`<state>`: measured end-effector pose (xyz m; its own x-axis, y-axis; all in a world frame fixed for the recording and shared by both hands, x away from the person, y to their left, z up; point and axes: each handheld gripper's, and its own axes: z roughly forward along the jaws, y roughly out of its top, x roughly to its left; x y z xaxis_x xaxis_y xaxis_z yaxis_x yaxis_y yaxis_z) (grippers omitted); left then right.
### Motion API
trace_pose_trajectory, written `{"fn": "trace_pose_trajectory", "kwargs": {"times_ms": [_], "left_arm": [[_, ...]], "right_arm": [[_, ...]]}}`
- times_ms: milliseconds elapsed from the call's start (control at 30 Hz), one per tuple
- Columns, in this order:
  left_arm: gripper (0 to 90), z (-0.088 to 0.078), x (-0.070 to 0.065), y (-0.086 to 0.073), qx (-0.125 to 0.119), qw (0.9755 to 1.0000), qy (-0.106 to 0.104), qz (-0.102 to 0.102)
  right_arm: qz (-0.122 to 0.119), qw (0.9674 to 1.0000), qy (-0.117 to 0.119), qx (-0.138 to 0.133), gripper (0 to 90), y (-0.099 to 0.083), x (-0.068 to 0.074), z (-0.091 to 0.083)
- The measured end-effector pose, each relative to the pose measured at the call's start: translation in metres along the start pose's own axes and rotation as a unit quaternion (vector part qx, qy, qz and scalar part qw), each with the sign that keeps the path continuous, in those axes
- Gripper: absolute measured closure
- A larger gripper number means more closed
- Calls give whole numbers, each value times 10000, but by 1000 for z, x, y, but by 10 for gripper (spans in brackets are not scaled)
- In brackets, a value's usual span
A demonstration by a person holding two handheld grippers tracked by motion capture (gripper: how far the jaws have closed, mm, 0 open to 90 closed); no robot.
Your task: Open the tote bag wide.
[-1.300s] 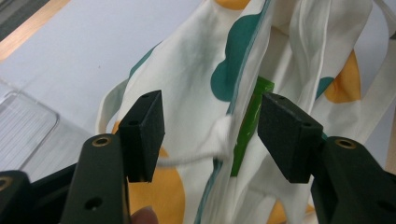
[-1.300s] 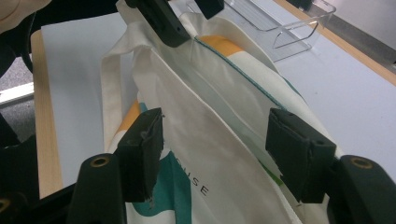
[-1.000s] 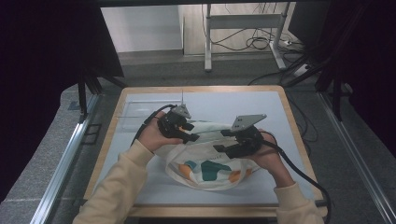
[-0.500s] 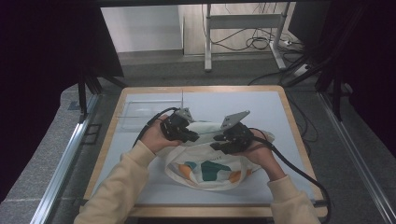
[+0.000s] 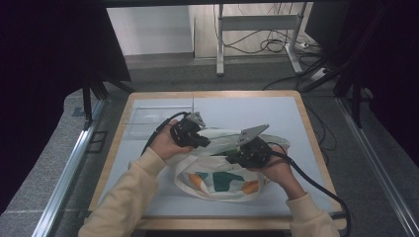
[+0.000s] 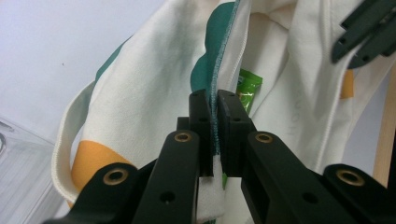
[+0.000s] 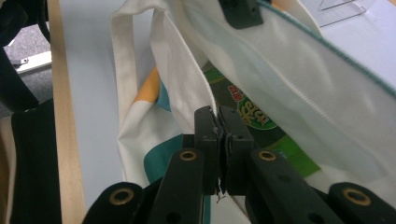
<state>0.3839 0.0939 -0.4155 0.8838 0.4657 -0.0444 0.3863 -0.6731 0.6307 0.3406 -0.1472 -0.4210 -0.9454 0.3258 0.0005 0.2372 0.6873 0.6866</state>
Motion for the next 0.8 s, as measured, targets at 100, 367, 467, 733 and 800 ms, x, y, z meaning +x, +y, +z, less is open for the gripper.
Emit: {"fn": "trace_pose_trajectory", "kwargs": {"times_ms": [100, 367, 467, 733, 800], "left_arm": [[866, 0, 2, 2, 3, 10000, 21, -33], [867, -3, 12, 7, 50, 9999, 128, -9], [867, -2, 17, 9, 43, 9999, 135, -42], [868, 0, 23, 13, 17, 9998, 171, -98], [869, 0, 25, 13, 18, 9998, 167, -119]], "right_arm": [[-3, 10000, 15, -52, 866, -3, 2, -1], [33, 10000, 8, -92, 869, -8, 10, -3], [38, 10000, -5, -87, 869, -10, 13, -4], [104, 9999, -8, -113, 869, -15, 17, -5], [135, 9999, 9, -100, 869, -16, 17, -5]]}}
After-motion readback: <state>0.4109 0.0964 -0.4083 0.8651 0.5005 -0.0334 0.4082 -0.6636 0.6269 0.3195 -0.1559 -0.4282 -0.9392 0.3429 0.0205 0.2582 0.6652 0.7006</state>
